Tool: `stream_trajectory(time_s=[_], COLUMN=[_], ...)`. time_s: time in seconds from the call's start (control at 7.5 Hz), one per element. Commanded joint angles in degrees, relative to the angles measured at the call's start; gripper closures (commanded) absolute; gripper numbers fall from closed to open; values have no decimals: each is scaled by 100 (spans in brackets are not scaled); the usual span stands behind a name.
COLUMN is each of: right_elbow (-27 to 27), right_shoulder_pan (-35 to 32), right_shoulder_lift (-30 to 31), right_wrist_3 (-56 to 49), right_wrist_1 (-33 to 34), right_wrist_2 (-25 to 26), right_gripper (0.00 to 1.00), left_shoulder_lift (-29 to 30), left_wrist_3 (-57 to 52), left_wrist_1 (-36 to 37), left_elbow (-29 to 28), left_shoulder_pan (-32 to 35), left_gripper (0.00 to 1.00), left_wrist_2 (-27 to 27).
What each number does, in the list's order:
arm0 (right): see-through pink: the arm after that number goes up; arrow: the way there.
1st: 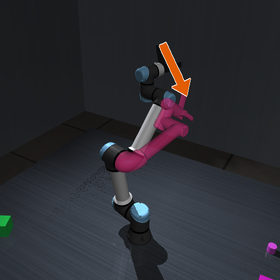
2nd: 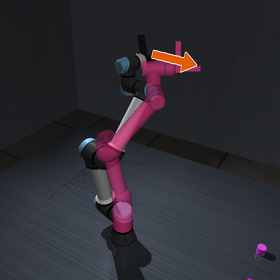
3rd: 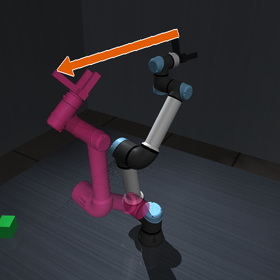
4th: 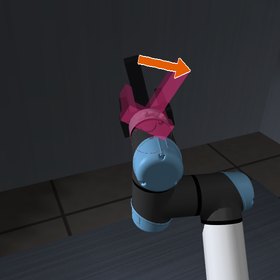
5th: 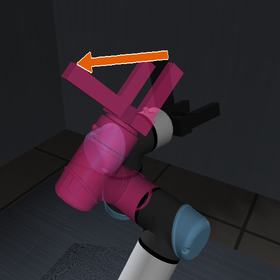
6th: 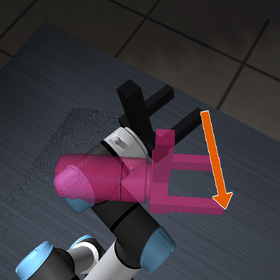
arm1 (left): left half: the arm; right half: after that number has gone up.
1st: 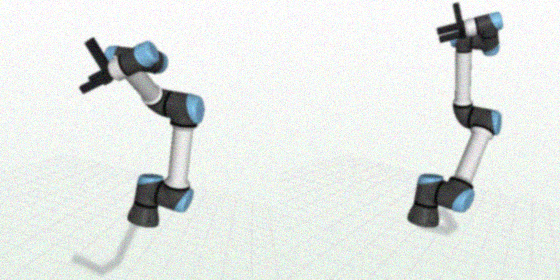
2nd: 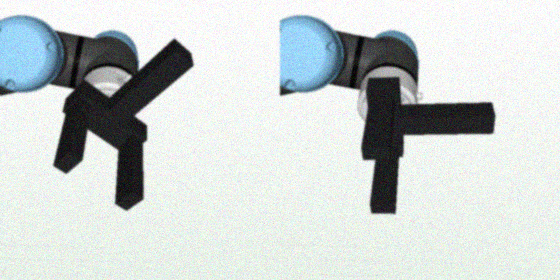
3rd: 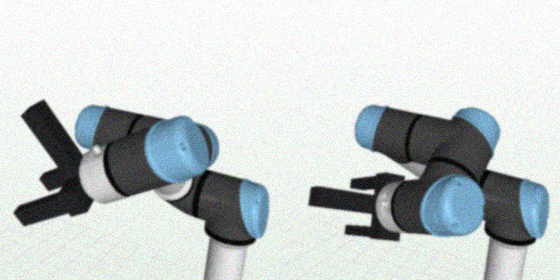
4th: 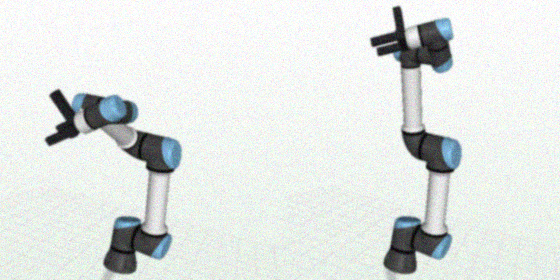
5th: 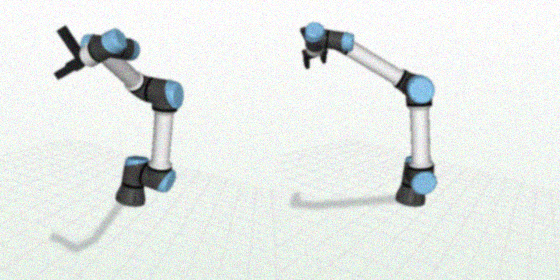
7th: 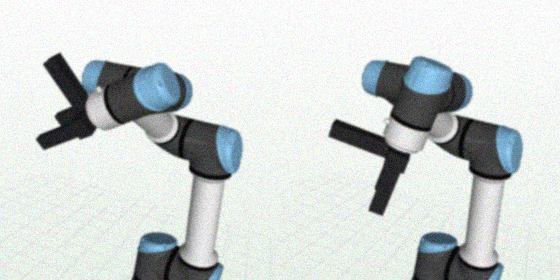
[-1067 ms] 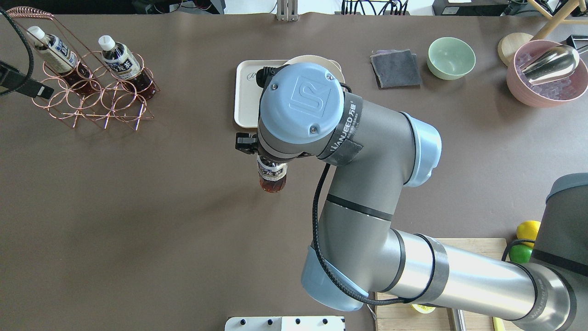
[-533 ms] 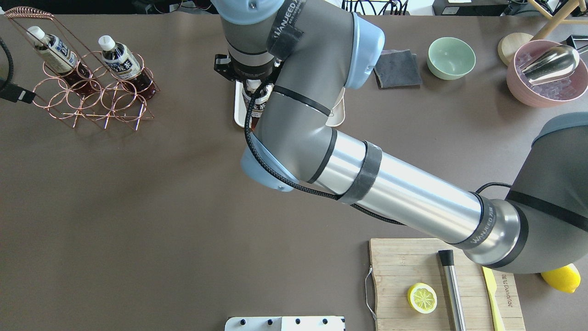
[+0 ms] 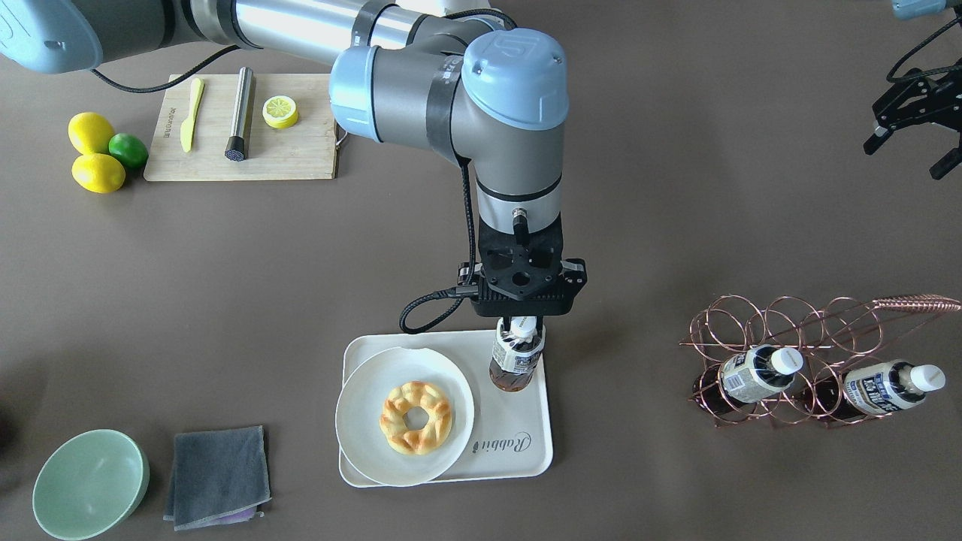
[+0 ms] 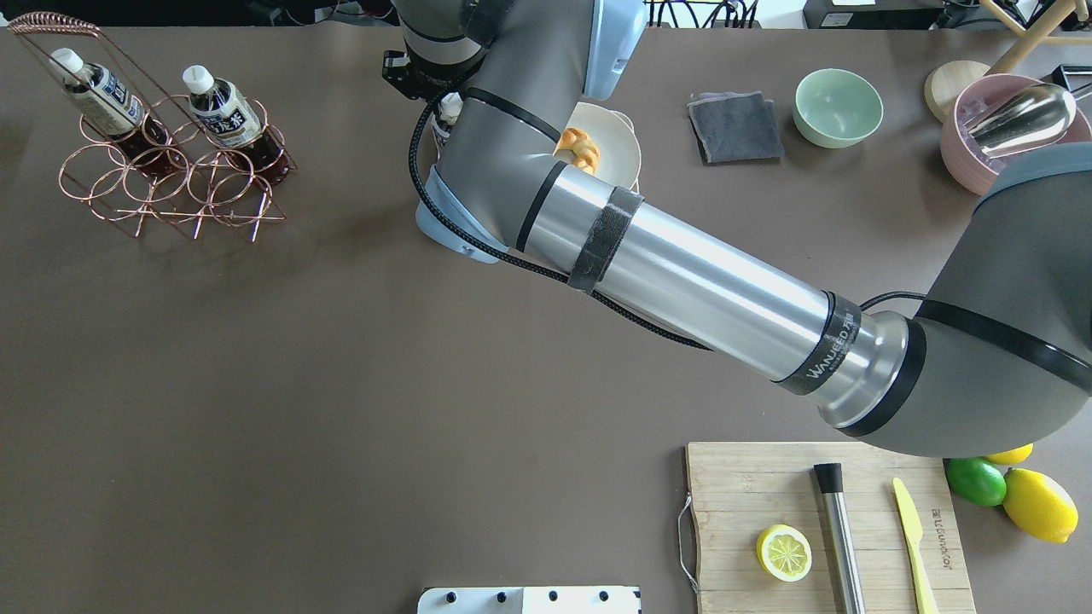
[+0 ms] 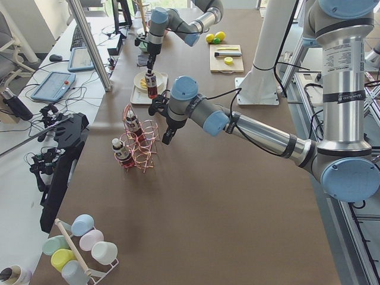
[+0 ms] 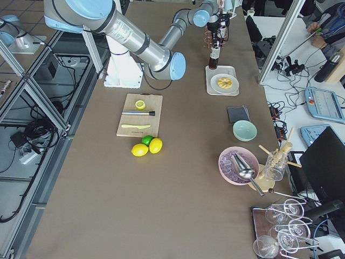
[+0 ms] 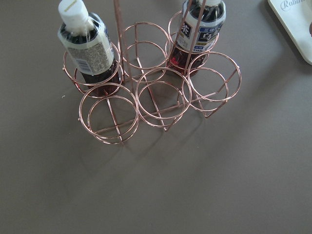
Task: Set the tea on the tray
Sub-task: 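Lift the bottle with the right gripper and carry it onto the tray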
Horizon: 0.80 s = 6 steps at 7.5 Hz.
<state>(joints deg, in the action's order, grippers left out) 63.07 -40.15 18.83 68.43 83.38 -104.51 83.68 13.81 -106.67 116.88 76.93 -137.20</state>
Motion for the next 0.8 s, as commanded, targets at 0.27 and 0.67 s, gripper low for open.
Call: stream_trajectory(time_s=[0.27, 0.67], right_elbow=[-700, -700], right_shoulder_pan=[-10, -10], right_shoulder_lift=[-380, -336], right_wrist_3=[-5, -5], right_wrist_1=[-138, -138], right_wrist_2=[1, 10], right_gripper=[100, 100], left_shoulder_lift=[-650, -765], left_wrist_3=[8, 17], left_wrist_1=[-810, -926], left_elbow=[-60, -16], left_shoulder_pan=[129, 295], left_gripper=[4, 4], left_wrist_2=[-158, -166])
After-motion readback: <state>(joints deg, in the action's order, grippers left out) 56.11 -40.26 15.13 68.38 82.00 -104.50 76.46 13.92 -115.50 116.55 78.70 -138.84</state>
